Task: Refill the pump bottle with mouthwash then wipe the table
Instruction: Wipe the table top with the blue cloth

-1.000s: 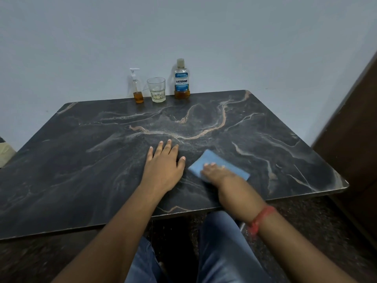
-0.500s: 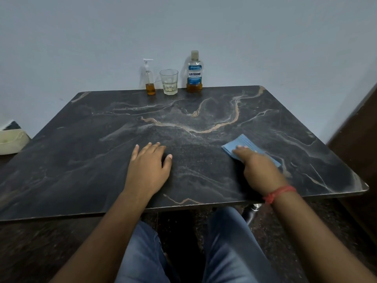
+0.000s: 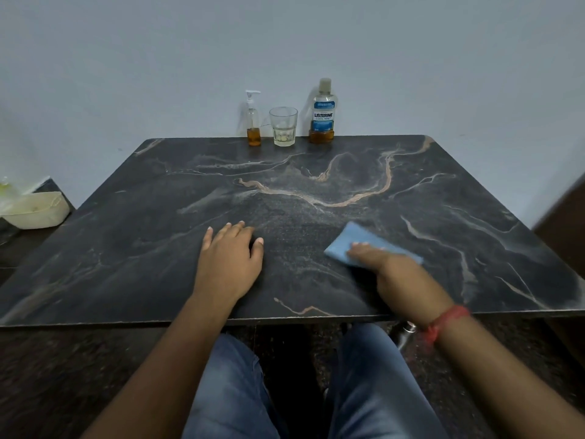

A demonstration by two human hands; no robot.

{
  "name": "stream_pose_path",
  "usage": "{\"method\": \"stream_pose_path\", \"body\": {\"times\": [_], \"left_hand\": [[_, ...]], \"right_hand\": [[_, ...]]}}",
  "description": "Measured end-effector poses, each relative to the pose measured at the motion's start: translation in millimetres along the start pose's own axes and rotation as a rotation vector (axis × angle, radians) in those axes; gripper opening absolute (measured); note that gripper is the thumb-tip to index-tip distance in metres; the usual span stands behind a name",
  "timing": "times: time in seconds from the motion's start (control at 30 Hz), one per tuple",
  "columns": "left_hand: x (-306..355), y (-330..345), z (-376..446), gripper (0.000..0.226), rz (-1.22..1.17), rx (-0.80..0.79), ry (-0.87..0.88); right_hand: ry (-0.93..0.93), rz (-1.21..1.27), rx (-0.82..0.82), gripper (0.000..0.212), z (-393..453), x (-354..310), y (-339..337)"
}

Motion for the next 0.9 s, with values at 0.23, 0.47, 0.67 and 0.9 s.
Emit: {"method": "stream_pose_path", "body": {"times": [0.23,0.47,0.67,0.9], "left_hand": [[-1.1,1.6,-0.4,0.046,-0.003,0.004,-0.023],[-1.6,1.1,-1.2,0.046,0.002,0.002,-0.021],[0.2,4.1,2.1,0.045,0.031,-0.003,-0.001],[1.3,5.1,3.0,0.046,0.021,0.007,0.019]], "right_hand": [[-0.092,-0.031,-0.059,0.066,-14.6,-14.9,15.7],[0.113,-0.049,0.095,0.066,-18.0,13.5,-23.1],[0.229,0.005,0.106,0.061,-27.2,54.7,-44.8],[0.051,0.021,-0.032,0.043,-42.2,41.7,-26.1]]}}
Point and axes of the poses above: each hand's wrist, its own z-axis towards the middle knuckle, its own y-axis out of the palm, x = y × z, the point moved 5 cm from there along z, towards the middle knuckle, and after that the axes turned 12 degrees about y, right-handed, at the moved point
